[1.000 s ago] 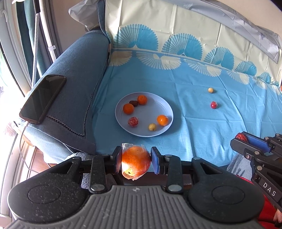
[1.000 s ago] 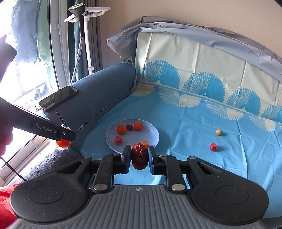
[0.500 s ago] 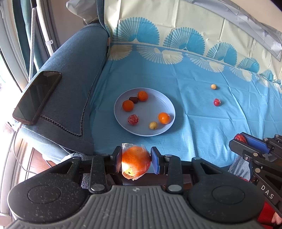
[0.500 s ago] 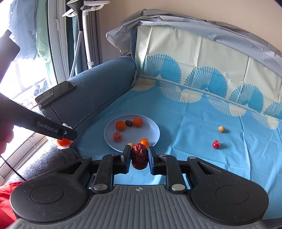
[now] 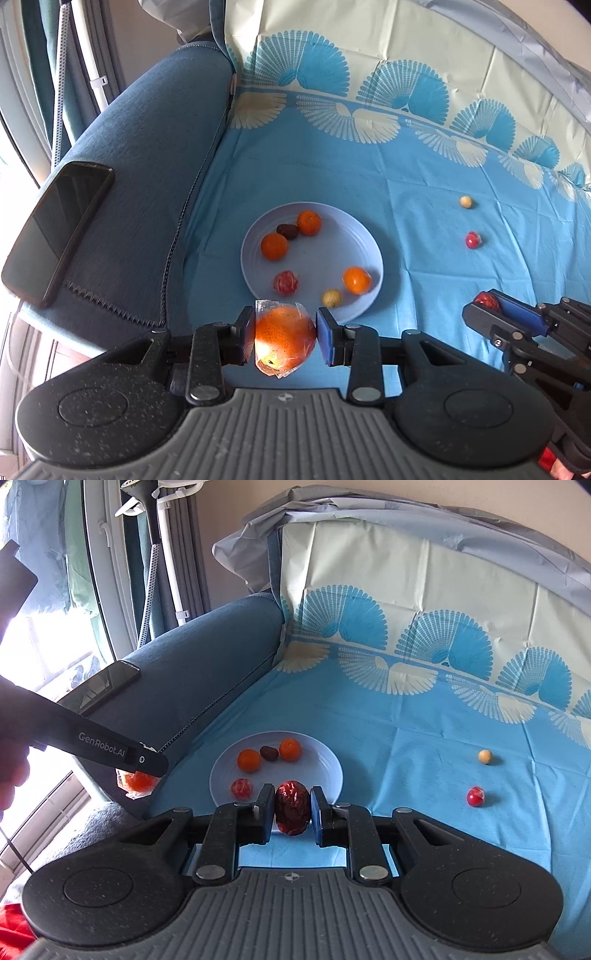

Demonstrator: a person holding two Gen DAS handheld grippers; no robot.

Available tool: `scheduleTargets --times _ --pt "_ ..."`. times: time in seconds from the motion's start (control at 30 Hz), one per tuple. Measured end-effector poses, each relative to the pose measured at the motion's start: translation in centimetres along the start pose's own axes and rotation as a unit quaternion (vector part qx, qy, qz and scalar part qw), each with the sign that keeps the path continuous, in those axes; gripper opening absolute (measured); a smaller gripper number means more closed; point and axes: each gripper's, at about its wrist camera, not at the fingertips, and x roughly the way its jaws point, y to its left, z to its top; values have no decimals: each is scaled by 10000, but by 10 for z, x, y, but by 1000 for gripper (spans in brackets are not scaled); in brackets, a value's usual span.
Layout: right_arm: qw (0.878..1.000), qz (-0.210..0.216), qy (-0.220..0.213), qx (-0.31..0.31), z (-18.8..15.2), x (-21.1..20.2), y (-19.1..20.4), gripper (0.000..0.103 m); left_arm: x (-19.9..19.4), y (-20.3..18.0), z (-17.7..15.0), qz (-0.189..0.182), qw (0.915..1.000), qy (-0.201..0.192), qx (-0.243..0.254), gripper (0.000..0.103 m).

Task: Organize fruits
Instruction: 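Carry the mandarin and jujube over the plate and release both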

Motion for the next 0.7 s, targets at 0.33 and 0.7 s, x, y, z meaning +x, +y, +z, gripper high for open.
scheduleTargets --times 0.33,0.7 --pt "9995 72 204 -233 15 77 -13 21 71 -5 42 -8 9997 229 62 39" --pt "9978 131 571 -302 15 163 -34 22 156 -19 73 -101 9985 445 288 39"
